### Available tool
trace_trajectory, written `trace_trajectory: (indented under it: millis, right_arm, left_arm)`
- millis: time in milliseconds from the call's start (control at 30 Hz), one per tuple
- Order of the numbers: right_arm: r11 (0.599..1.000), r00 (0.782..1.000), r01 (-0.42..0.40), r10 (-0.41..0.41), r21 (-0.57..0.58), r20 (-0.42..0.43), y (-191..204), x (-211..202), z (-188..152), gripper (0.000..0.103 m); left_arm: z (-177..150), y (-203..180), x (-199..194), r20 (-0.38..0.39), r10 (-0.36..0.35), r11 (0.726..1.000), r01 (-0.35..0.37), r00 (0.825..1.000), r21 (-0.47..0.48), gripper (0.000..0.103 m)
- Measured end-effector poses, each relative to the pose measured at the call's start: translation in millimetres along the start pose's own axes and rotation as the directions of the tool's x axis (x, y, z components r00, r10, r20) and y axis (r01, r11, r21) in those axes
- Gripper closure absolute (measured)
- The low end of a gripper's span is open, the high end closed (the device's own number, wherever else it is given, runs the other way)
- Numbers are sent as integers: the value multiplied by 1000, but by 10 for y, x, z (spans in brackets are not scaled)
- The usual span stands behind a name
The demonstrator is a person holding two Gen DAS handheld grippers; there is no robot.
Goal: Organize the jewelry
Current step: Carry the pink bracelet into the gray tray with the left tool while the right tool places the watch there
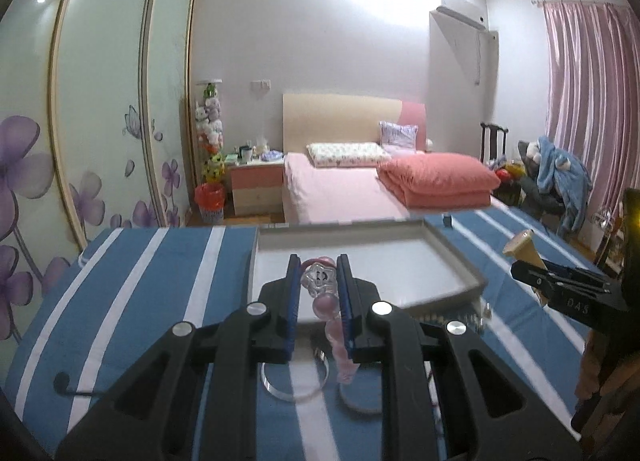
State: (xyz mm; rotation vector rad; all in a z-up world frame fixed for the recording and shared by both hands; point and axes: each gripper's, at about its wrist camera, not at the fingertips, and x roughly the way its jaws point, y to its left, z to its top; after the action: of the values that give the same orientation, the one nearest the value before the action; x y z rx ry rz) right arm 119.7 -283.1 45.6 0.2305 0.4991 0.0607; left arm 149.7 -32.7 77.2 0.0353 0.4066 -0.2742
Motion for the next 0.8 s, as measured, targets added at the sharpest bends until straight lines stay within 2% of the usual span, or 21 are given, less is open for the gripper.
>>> trace_trajectory:
  millis: [167, 300, 800]
  right_arm:
    - [1000, 999, 13, -13, -9, 47, 13, 109, 179, 63]
    - [1000, 998, 24, -23, -13, 54, 8, 292, 261, 63]
    - [998, 996, 30, -34, -52, -87, 93, 1104, 222, 63]
  left_arm:
    - [179, -9, 214, 32, 8, 1000, -8, 999, -16, 85]
    - [264, -18, 454, 26, 12, 1000, -12, 1000, -22, 85]
    - [154, 98, 1390, -97, 4, 999, -8, 995, -42, 85]
